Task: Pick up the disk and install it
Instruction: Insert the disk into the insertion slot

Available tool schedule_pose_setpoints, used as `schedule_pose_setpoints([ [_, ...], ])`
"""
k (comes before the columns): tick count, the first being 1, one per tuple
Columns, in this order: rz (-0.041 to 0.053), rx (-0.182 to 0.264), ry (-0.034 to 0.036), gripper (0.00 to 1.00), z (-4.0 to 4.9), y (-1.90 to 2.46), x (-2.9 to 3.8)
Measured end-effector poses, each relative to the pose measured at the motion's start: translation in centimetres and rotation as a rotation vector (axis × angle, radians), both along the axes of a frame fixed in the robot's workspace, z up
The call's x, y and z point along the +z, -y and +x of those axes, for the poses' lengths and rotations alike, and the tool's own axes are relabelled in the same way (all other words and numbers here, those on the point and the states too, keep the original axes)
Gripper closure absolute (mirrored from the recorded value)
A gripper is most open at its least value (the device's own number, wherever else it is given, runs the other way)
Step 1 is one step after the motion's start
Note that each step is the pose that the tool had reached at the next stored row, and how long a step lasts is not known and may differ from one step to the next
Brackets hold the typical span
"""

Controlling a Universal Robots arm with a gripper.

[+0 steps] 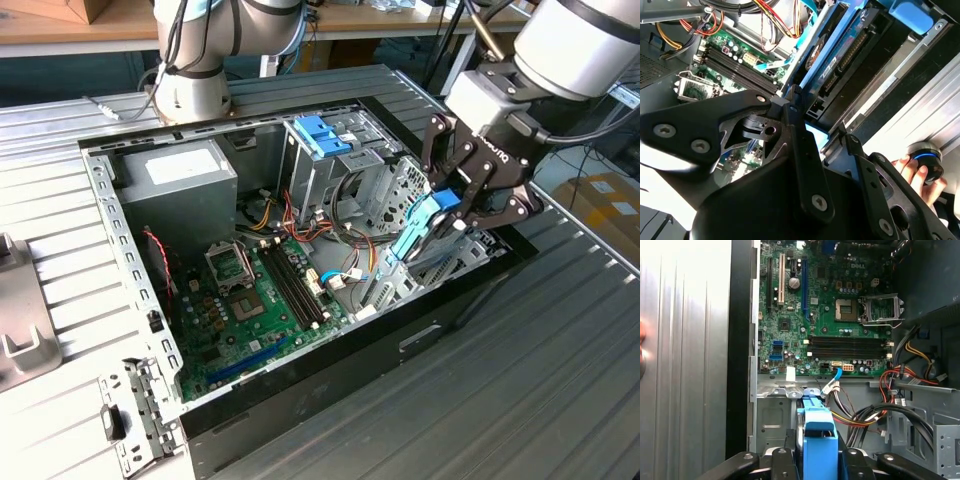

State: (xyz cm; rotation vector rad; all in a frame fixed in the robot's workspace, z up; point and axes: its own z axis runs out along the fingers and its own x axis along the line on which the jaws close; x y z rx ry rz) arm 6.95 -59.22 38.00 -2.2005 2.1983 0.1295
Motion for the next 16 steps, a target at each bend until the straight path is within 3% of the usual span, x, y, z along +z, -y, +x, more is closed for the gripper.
schedule_pose_setpoints([
  [16, -0.0002, 0.000, -0.0001, 0.63, 0.00, 0.00, -1.22],
])
